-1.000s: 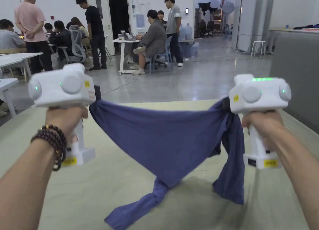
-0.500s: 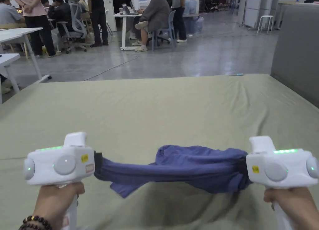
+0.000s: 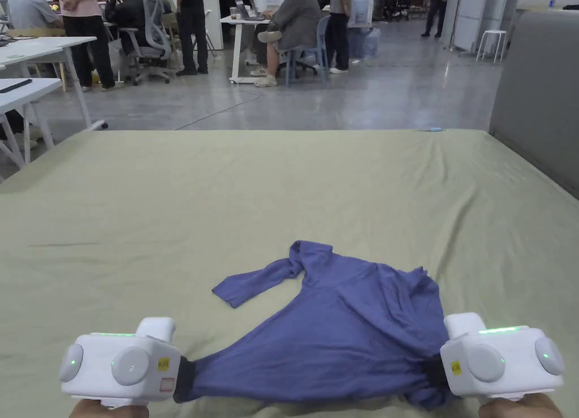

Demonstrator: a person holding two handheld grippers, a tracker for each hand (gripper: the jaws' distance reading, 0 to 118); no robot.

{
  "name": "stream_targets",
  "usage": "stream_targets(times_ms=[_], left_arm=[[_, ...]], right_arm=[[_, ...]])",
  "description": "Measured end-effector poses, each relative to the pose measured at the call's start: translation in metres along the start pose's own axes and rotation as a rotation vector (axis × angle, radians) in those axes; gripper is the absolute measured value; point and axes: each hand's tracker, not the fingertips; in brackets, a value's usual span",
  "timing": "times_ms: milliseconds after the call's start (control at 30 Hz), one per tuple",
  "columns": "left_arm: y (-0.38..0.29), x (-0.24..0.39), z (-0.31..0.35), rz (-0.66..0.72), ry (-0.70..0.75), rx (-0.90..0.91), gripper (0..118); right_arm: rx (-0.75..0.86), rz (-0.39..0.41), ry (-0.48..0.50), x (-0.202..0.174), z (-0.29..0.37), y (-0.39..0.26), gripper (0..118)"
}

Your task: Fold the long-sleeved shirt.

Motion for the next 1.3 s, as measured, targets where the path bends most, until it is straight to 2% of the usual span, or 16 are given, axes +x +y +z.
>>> stream_targets(times_ms=[67, 300, 333, 367, 400, 567, 600, 633, 667, 700, 933, 1000, 1067, 1133, 1167, 1300], left_arm=[[0.005, 0.000, 0.009, -0.010, 0.007, 0.016, 118], [0.033, 0.011, 0.038, 0.038, 0.047, 0.148, 115], [0.036, 0.013, 0.039, 0.040, 0.064, 0.173, 98], [0.039, 0.014, 0.038, 0.036, 0.065, 0.174, 38], [0.036, 0.021, 0.039, 0.048, 0.073, 0.163, 0], [0.027, 0.022, 0.028, 0.121, 0.056, 0.069, 0], [0.023, 0.019, 0.021, 0.134, 0.058, 0.024, 6], [0.019, 0.017, 0.015, 0.165, 0.053, -0.002, 32], [0.015, 0.012, 0.009, 0.202, 0.062, -0.030, 79], [0.010, 0.009, 0.001, 0.218, 0.064, -0.074, 102], [-0.001, 0.006, -0.039, 0.237, 0.091, -0.170, 101], [0.001, 0.006, -0.049, 0.257, 0.086, -0.192, 85], [0.002, 0.006, -0.057, 0.256, 0.084, -0.204, 40], [0.003, 0.007, -0.066, 0.237, 0.084, -0.220, 23], [0.004, 0.010, -0.067, 0.184, 0.111, -0.216, 4], [0.017, 0.015, -0.055, 0.173, 0.066, -0.175, 0]], right_arm=[[0.061, -0.011, -0.025, 0.006, 0.019, 0.002, 106], [0.158, -0.079, -0.036, 0.005, 0.057, 0.045, 103], [0.151, -0.079, -0.001, 0.005, 0.056, 0.050, 91], [0.147, -0.061, 0.016, 0.002, 0.055, 0.054, 43], [0.146, -0.039, -0.005, -0.005, 0.048, 0.057, 0], [0.142, -0.011, 0.040, -0.011, 0.047, 0.053, 0], [0.146, -0.010, 0.042, -0.013, 0.046, 0.051, 0], [0.145, -0.007, 0.043, -0.013, 0.045, 0.050, 0], [0.145, -0.003, 0.044, -0.012, 0.044, 0.049, 0], [0.142, 0.002, 0.050, -0.014, 0.044, 0.049, 0], [0.116, 0.019, 0.065, -0.016, 0.031, 0.049, 0], [0.108, 0.021, 0.069, -0.019, 0.027, 0.052, 0], [0.102, 0.020, 0.074, -0.015, 0.022, 0.054, 0], [0.097, 0.025, 0.072, -0.019, 0.019, 0.059, 0], [0.095, 0.027, 0.071, -0.017, 0.016, 0.061, 0], [0.077, 0.070, 0.077, -0.015, 0.004, 0.084, 0]])
